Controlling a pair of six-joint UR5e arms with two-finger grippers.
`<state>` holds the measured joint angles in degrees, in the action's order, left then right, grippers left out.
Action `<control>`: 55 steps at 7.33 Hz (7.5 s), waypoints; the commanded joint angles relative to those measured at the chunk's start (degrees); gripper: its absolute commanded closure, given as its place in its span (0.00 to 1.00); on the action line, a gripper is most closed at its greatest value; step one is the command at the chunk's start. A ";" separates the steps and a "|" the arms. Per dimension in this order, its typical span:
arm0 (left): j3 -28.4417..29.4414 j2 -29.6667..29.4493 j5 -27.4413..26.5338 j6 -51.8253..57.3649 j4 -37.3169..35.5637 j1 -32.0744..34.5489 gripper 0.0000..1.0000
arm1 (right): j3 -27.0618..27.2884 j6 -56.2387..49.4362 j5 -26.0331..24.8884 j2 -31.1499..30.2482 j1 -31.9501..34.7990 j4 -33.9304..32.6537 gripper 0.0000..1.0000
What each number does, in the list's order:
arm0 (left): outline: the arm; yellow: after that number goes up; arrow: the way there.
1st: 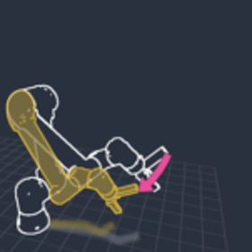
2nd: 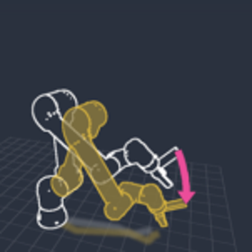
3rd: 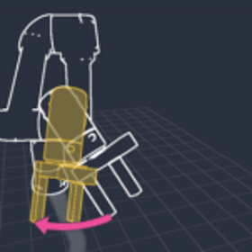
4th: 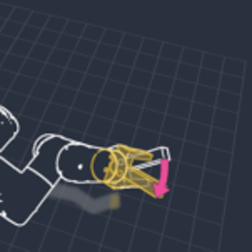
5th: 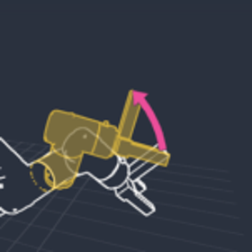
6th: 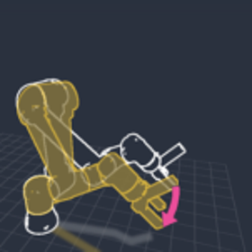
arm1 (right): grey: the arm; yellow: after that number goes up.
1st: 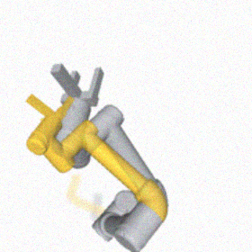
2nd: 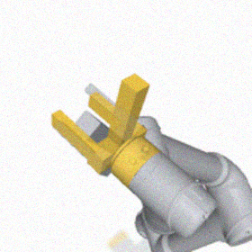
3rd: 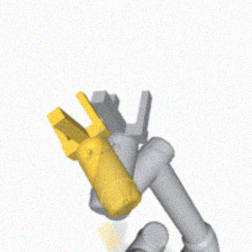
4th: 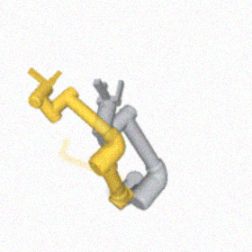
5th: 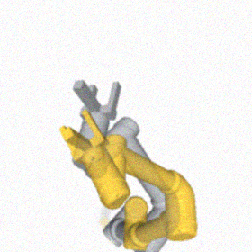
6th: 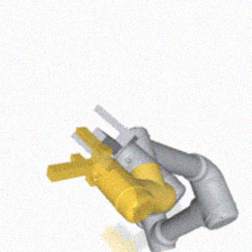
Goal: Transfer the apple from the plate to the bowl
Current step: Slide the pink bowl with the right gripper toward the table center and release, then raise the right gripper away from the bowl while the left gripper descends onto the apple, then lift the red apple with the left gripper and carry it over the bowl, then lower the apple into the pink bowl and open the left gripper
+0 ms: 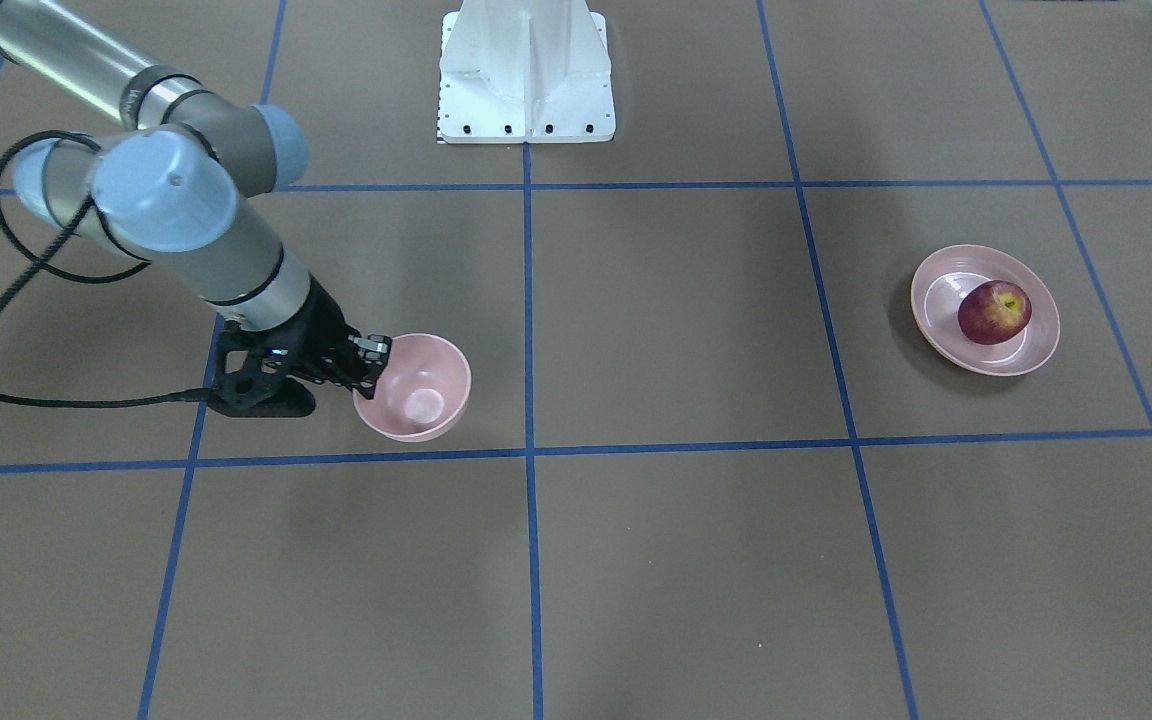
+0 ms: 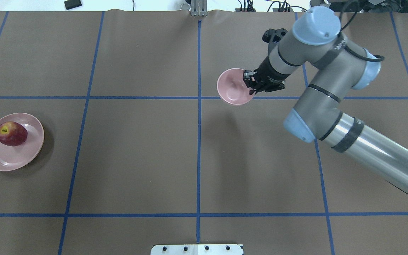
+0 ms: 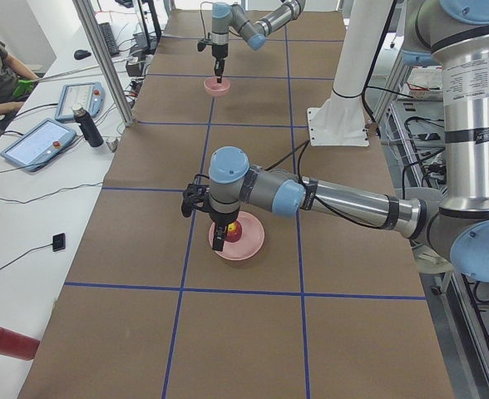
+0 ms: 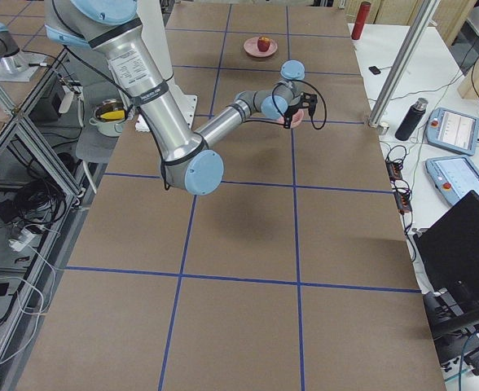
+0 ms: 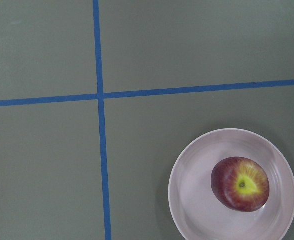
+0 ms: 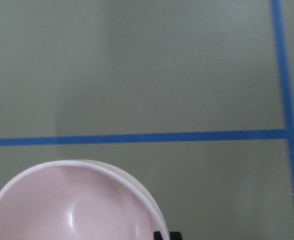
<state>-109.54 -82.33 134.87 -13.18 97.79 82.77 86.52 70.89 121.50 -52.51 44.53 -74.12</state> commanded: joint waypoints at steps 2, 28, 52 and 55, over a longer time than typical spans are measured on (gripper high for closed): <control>2.38 -1.50 -0.40 -2.88 0.03 -0.16 0.02 | -8.11 6.95 -6.00 9.44 -5.77 -0.24 1.00; 14.18 -5.64 -14.12 -29.10 21.74 -28.99 0.18 | 19.30 -14.03 9.28 -26.59 13.91 -3.05 0.00; 48.98 -67.52 -20.62 -67.94 11.81 -45.25 0.03 | 18.87 -15.87 7.17 -29.14 13.83 -2.34 0.00; 48.28 -67.26 -20.62 -68.12 11.54 -45.25 0.03 | 18.87 -15.87 7.17 -28.87 13.83 -2.34 0.00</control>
<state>-61.05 -149.70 114.26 -81.28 109.39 37.53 105.38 55.02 128.67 -81.48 58.36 -76.47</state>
